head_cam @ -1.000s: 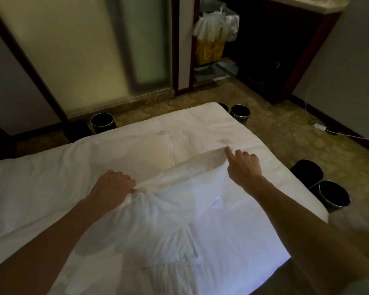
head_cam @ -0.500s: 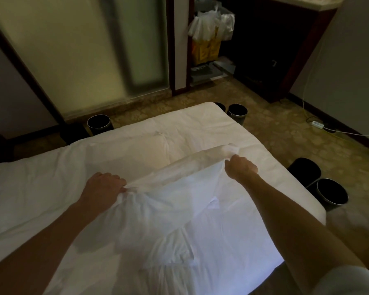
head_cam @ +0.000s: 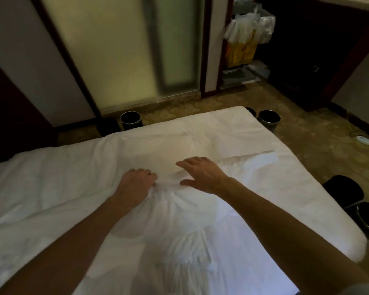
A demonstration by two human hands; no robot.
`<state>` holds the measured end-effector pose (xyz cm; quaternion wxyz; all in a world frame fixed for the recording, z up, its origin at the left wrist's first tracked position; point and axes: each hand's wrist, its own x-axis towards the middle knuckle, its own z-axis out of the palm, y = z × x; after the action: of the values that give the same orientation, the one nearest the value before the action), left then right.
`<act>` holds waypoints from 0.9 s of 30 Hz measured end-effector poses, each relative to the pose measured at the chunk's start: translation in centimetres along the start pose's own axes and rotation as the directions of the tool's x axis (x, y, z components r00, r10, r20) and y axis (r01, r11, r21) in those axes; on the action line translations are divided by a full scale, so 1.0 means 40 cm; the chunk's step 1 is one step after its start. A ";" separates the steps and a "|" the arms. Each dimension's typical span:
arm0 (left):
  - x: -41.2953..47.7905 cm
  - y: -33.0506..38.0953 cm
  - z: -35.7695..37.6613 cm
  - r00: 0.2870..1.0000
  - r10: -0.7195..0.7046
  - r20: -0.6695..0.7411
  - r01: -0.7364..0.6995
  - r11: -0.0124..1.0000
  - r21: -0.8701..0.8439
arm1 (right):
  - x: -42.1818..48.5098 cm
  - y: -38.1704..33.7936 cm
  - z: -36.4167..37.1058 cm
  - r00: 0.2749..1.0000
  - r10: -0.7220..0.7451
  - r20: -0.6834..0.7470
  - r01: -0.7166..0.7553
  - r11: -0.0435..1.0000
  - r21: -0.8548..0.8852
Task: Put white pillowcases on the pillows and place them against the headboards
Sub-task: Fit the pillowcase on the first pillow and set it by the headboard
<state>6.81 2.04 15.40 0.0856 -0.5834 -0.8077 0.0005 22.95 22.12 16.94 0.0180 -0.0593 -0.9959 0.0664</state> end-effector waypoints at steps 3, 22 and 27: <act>-0.026 -0.001 -0.026 1.000 -0.012 0.004 0.012 0.999 -0.038 | 0.051 -0.047 0.038 0.993 0.019 0.116 -0.012 0.998 -0.058; -0.305 -0.166 0.004 0.923 -0.360 0.138 0.334 0.925 0.181 | 0.058 0.070 0.029 0.960 0.032 0.279 -0.051 0.997 0.058; -0.265 -0.163 0.030 0.888 -0.444 0.122 0.426 0.893 0.145 | -0.002 0.193 -0.023 0.888 0.133 0.441 -0.167 0.985 0.041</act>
<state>3.75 -9.92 13.42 0.0553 -0.3798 -0.9206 0.0719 23.97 29.82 16.82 -0.2087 -0.1189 -0.9636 0.1178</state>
